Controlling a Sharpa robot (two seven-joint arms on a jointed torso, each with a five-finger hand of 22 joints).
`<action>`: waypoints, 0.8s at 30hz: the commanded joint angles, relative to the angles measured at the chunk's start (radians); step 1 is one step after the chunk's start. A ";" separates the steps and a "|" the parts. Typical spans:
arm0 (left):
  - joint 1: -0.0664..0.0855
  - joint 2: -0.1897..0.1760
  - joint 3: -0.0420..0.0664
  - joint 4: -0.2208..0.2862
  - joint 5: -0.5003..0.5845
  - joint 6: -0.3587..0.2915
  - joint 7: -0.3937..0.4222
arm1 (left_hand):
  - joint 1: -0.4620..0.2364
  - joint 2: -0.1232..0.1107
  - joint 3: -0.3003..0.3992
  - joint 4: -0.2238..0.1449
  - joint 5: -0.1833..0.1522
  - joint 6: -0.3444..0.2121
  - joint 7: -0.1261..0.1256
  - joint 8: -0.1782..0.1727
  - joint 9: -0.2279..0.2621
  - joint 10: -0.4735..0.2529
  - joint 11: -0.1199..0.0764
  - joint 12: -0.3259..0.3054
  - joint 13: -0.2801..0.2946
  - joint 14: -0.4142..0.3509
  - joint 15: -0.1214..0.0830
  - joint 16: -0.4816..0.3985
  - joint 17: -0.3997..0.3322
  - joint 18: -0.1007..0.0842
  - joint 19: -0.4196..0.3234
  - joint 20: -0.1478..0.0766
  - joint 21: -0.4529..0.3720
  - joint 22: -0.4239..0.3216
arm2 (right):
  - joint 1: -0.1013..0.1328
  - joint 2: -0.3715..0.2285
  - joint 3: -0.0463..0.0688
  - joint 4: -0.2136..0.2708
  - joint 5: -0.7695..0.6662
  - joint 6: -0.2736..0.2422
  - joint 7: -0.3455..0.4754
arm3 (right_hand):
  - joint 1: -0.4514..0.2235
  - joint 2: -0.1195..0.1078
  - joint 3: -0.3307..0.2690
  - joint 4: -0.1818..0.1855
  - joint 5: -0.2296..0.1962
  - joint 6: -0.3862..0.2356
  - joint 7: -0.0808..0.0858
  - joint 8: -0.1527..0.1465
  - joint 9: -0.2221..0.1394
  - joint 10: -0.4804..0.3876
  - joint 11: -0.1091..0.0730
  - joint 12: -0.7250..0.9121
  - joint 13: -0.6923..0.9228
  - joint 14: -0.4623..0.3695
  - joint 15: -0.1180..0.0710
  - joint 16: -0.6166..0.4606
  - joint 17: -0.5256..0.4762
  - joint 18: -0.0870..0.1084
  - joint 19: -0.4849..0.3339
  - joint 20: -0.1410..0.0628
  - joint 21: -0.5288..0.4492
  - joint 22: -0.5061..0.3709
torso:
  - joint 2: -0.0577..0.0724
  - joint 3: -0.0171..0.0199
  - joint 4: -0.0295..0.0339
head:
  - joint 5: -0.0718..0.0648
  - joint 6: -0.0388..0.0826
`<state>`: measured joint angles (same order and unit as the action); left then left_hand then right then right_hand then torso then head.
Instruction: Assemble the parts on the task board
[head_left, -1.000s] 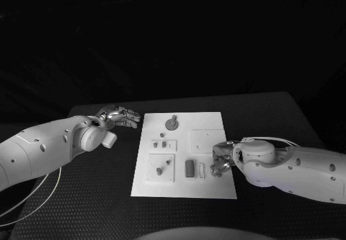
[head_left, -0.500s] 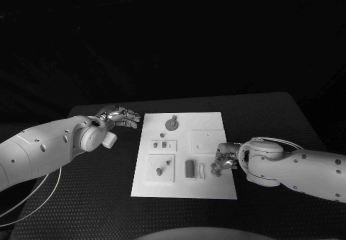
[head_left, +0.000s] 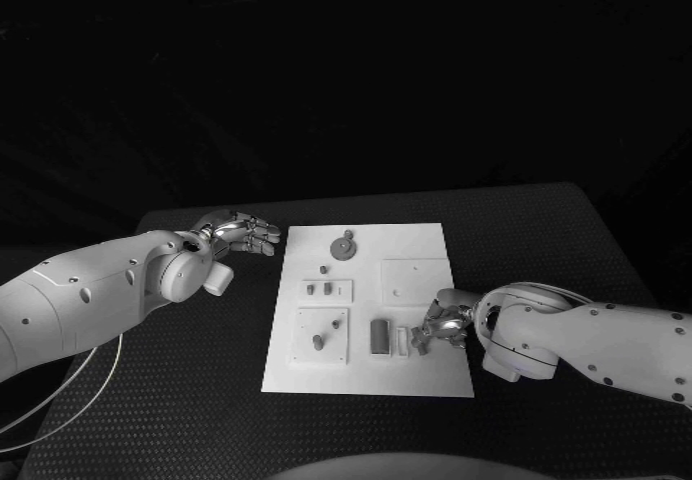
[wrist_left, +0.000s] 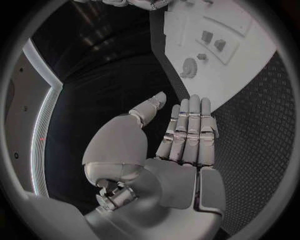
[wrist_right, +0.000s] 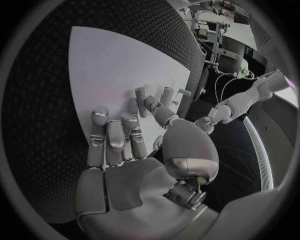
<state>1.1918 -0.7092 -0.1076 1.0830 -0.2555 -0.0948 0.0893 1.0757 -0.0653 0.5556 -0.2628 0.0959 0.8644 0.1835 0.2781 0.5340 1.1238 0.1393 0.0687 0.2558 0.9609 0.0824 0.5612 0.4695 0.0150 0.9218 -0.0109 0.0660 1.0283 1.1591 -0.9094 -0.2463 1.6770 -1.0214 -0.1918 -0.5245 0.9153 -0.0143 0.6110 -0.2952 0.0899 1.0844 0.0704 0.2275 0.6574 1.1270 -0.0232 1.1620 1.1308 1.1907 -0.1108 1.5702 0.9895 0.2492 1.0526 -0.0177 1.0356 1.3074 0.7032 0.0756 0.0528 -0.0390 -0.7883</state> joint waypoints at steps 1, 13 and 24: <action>0.001 0.002 0.001 0.002 0.005 0.014 0.006 | -0.007 0.000 0.003 0.004 0.007 -0.005 -0.004 0.006 -0.001 -0.002 0.002 0.002 -0.002 0.001 0.007 -0.004 0.002 -0.002 -0.005 0.001 0.004 0.001 | 0.000 0.002 0.000 0.005 0.103 -0.062 0.028 | 0.024 0.039 -0.006 0.000 0.005 -0.005 0.012 0.006 0.005 0.008 -0.003 0.004 -0.001 0.006 -0.003 0.003 -0.004 0.013 0.006 -0.002 0.004 0.018 | 0.000 0.0004 -0.0001 | 0.000 -0.001; 0.001 0.003 0.001 0.001 0.005 0.016 0.004 | -0.007 0.000 0.003 0.004 0.008 -0.005 -0.004 0.006 -0.001 -0.002 0.002 0.002 -0.002 0.001 0.008 -0.005 0.003 -0.002 -0.005 0.001 0.004 0.001 | 0.000 0.009 0.000 0.017 0.111 -0.068 0.032 | 0.023 0.039 -0.006 0.000 0.005 -0.005 0.012 0.006 0.004 0.008 -0.003 0.004 -0.002 0.008 -0.004 0.003 -0.003 0.013 0.006 -0.003 0.004 0.017 | 0.000 0.0002 -0.0001 | 0.001 -0.003; 0.001 0.004 0.001 0.000 0.004 0.018 0.004 | -0.007 0.000 0.003 0.004 0.009 -0.005 -0.004 0.006 -0.001 -0.002 0.002 0.002 -0.002 0.001 0.008 -0.006 0.004 -0.002 -0.006 0.001 0.004 0.002 | -0.001 0.031 0.000 -0.008 0.122 -0.018 0.020 | 0.021 0.038 -0.007 0.000 0.005 -0.005 0.012 0.006 0.003 0.009 -0.003 0.004 -0.002 0.007 -0.004 0.002 -0.005 0.013 0.007 -0.004 0.004 0.016 | 0.000 -0.0003 0.0002 | 0.002 -0.004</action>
<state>1.1918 -0.7075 -0.1076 1.0817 -0.2555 -0.0920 0.0877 1.0757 -0.0653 0.5556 -0.2628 0.0996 0.8644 0.1835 0.2780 0.5340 1.1238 0.1392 0.0687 0.2550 0.9609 0.0823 0.5612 0.4724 0.0151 0.9219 -0.0108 0.0660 1.0290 1.1594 -0.8796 -0.2462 1.6711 -0.9077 -0.2416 -0.5072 0.9193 -0.0023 0.6071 -0.2963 0.0921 1.0781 0.0768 0.2291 0.6605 1.1254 -0.0251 1.1615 1.1300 1.1995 -0.1141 1.5701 0.9857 0.2513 1.0546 -0.0159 1.0358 1.3074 0.7031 0.0759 0.0528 -0.0369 -0.7915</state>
